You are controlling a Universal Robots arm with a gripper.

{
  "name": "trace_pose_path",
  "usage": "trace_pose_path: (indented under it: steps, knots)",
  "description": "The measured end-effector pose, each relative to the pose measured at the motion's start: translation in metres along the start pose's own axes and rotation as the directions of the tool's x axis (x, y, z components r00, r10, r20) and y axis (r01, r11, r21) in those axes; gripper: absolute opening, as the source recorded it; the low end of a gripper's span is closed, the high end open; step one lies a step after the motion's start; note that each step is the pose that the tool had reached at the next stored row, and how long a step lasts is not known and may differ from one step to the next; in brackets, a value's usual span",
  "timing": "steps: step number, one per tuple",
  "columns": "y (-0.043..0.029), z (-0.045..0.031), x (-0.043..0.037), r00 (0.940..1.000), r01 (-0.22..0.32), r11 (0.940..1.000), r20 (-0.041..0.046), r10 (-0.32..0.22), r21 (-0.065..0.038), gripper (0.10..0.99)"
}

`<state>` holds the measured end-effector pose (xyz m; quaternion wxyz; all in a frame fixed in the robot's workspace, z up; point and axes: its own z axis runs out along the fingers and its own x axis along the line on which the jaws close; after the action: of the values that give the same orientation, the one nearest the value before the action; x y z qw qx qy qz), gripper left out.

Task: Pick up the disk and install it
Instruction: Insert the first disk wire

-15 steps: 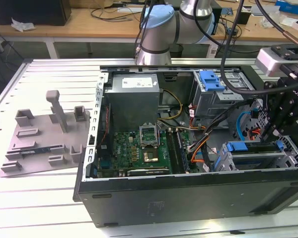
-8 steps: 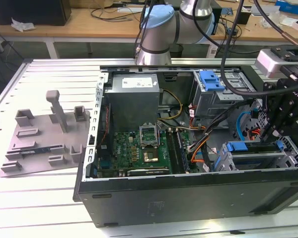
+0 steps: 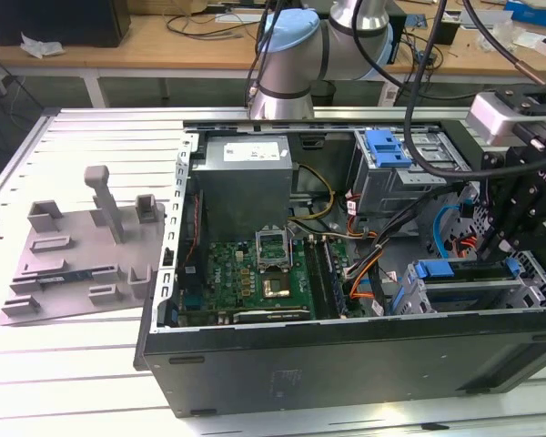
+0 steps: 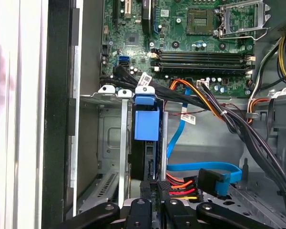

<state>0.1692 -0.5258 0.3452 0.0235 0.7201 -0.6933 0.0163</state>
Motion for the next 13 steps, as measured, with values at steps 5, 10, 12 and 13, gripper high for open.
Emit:
trace_pose_path:
  steps: [5, 10, 12, 13]
  knots:
    - [0.0, 0.0014, -0.0001, 1.0, 0.003, 1.0, 0.0, -0.003, 0.0, 0.169]
    - [0.0, 0.0028, -0.0002, 1.0, 0.005, 1.0, -0.0001, -0.005, 0.0, 0.169]
    - [-0.0001, 0.0033, -0.0002, 1.0, 0.006, 1.0, -0.0002, -0.006, 0.0, 0.169]
    - [-0.0001, 0.0035, -0.0002, 1.0, 0.006, 1.0, -0.0001, -0.006, 0.0, 0.169]
